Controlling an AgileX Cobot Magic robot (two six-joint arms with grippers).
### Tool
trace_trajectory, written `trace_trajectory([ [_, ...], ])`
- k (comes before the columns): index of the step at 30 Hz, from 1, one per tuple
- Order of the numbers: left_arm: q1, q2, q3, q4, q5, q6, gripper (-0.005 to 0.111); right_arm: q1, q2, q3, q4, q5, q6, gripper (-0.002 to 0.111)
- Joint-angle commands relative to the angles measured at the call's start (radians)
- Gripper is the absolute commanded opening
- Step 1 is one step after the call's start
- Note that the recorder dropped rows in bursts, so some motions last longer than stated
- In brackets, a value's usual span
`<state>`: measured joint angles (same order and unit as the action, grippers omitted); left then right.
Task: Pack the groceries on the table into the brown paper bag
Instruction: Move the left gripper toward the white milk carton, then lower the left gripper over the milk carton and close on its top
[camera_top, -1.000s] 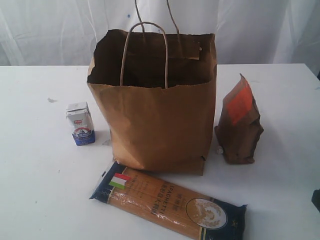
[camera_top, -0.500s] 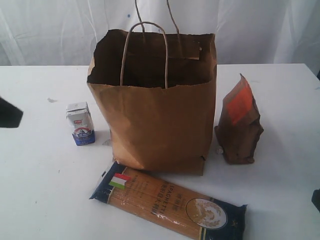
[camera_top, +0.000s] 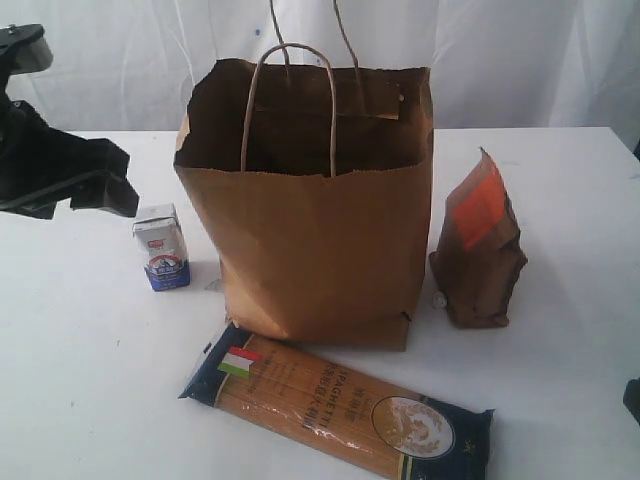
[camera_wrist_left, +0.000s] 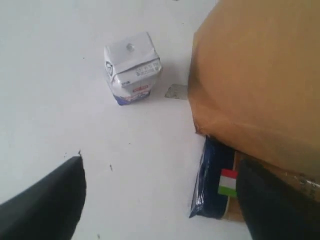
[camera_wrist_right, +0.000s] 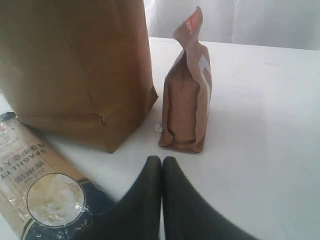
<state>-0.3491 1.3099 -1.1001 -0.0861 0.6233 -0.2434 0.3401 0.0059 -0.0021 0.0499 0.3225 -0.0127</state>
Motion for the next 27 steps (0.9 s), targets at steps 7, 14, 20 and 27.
trace_trajectory([
  [7,-0.001,0.181,-0.149,0.106,0.030,-0.056,0.105,-0.005,-0.006,0.002,0.002,-0.008,-0.012,0.000],
  [14,-0.001,0.310,-0.194,0.193,0.009,-0.188,0.105,-0.005,-0.006,0.002,0.002,-0.008,-0.012,0.000],
  [20,-0.001,0.365,-0.194,0.197,-0.070,-0.205,0.105,-0.005,-0.006,0.002,0.002,-0.008,-0.012,0.000],
  [27,-0.001,0.413,-0.195,0.190,-0.105,-0.205,0.105,-0.005,-0.006,0.002,0.002,-0.008,-0.012,0.000],
])
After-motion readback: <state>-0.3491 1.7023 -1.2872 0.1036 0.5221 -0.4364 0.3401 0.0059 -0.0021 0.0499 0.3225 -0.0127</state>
